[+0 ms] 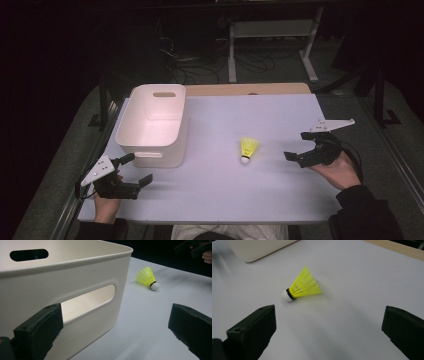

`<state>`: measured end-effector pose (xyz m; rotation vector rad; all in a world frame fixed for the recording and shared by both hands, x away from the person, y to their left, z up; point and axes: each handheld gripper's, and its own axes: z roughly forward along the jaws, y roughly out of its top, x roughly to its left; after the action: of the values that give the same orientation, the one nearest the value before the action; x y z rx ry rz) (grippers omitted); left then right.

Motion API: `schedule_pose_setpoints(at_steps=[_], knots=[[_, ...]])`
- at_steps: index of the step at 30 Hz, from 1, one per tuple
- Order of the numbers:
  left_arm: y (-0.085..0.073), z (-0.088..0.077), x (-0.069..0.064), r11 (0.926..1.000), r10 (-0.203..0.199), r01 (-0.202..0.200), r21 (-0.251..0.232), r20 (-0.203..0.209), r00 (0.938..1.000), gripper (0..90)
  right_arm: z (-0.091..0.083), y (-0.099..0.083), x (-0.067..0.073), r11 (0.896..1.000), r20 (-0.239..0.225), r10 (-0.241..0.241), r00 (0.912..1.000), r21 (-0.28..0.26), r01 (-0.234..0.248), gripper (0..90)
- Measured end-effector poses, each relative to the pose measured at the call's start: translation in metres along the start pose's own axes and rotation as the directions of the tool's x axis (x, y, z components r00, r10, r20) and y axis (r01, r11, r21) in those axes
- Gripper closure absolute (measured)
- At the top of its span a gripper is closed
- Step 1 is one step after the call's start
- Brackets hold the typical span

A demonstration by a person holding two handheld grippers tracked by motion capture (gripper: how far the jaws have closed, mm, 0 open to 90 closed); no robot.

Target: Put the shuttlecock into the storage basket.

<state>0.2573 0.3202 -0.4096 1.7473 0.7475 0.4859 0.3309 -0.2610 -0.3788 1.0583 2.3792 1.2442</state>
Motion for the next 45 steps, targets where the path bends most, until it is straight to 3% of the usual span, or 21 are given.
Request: schedule_pose_setpoints(at_steps=[24,43,45], knots=[[0.000,0.000,0.000,1.0000,0.000,0.000,0.001,0.005,1.0000,0.0,0.015,0.042,-0.002,0.998,-0.024,-0.049,0.9985,0.030,0.050,0.0],[0.000,0.000,0.000,1.0000,0.000,0.000,0.000,0.008,1.0000,0.0,0.041,0.055,-0.011,0.997,-0.038,-0.040,0.9985,0.070,0.042,0.0],[0.000,0.000,0.000,1.0000,0.000,0.000,0.000,0.008,1.0000,0.0,0.049,0.053,-0.013,0.995,-0.039,-0.033,0.9987,0.095,0.036,0.0]])
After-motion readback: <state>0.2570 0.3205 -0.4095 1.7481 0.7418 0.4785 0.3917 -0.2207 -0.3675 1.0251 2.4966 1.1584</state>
